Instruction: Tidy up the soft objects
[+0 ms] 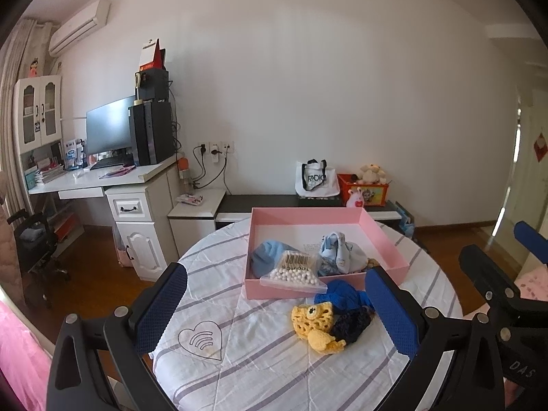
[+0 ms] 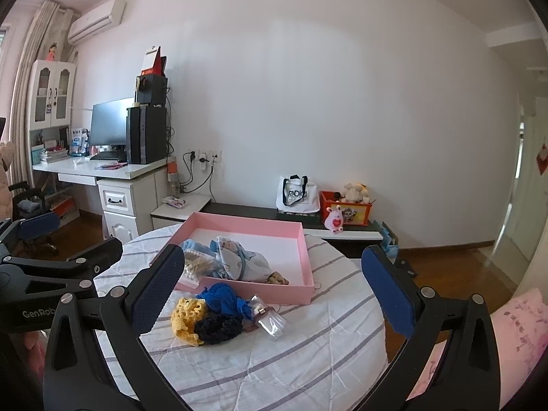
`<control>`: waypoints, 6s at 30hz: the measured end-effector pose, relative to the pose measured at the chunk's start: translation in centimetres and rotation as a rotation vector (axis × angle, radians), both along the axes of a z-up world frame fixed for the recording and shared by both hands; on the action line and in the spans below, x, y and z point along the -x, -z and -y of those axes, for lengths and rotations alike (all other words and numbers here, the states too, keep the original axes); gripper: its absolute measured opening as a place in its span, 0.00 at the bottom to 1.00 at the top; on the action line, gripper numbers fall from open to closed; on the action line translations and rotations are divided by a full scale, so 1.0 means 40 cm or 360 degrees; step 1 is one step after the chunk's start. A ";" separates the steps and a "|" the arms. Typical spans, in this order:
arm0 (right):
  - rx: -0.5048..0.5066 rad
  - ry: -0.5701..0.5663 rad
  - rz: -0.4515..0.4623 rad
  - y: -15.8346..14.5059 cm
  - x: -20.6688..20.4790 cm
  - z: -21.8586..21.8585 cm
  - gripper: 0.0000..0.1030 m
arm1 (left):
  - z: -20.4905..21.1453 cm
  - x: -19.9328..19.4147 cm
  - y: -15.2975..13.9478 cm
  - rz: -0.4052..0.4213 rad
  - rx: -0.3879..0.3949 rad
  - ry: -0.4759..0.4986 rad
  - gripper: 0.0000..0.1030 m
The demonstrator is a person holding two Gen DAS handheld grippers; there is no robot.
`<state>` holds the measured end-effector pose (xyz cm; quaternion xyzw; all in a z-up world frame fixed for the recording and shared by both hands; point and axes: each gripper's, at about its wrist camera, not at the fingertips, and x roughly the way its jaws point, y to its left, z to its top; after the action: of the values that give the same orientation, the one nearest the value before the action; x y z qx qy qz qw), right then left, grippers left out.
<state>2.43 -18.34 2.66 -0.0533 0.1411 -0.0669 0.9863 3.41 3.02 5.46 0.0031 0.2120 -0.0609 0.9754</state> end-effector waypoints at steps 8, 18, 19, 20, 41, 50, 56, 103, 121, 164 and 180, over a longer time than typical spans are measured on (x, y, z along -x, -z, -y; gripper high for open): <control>-0.0022 0.0051 -0.0042 0.017 -0.015 0.023 1.00 | -0.015 -0.027 0.025 -0.0067 0.0017 -0.0040 1.00; -0.0076 0.0149 -0.0208 0.079 -0.069 0.066 1.00 | -0.033 -0.096 0.082 -0.0266 0.0059 -0.0026 1.00; -0.0083 0.0160 -0.0231 0.089 -0.076 0.072 1.00 | -0.035 -0.105 0.087 -0.0288 0.0066 -0.0023 1.00; -0.0090 0.0169 -0.0258 0.099 -0.085 0.078 1.00 | -0.035 -0.117 0.097 -0.0318 0.0072 -0.0021 1.00; -0.0097 0.0282 -0.0707 0.299 -0.211 0.135 1.00 | 0.066 -0.369 0.304 -0.0765 0.0073 0.0103 0.96; -0.0133 0.0257 -0.0816 0.353 -0.262 0.147 1.00 | 0.093 -0.465 0.383 -0.0871 0.0153 0.0151 0.67; -0.0155 0.0209 -0.0849 0.371 -0.300 0.138 1.00 | 0.084 -0.473 0.394 -0.0845 0.0188 0.0206 0.36; -0.0401 -0.0002 -0.0300 0.128 -0.115 0.135 0.44 | -0.070 -0.189 0.143 -0.0398 0.0155 -0.0064 0.08; -0.0326 -0.0082 0.0078 -0.017 0.053 0.074 0.45 | -0.050 0.078 -0.012 0.0076 0.0044 -0.0133 0.08; -0.0445 -0.0089 -0.0544 0.252 -0.287 0.108 0.45 | 0.011 -0.417 0.238 -0.0663 -0.0060 -0.0029 0.08; -0.0386 -0.0102 -0.0535 0.192 -0.414 0.119 0.45 | 0.077 -0.671 0.157 -0.0616 -0.0038 0.0084 0.08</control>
<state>18.99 -23.11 -5.01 0.0510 0.3089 -0.0084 0.9497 30.24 -0.06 -0.84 0.0084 0.3962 -0.0835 0.9143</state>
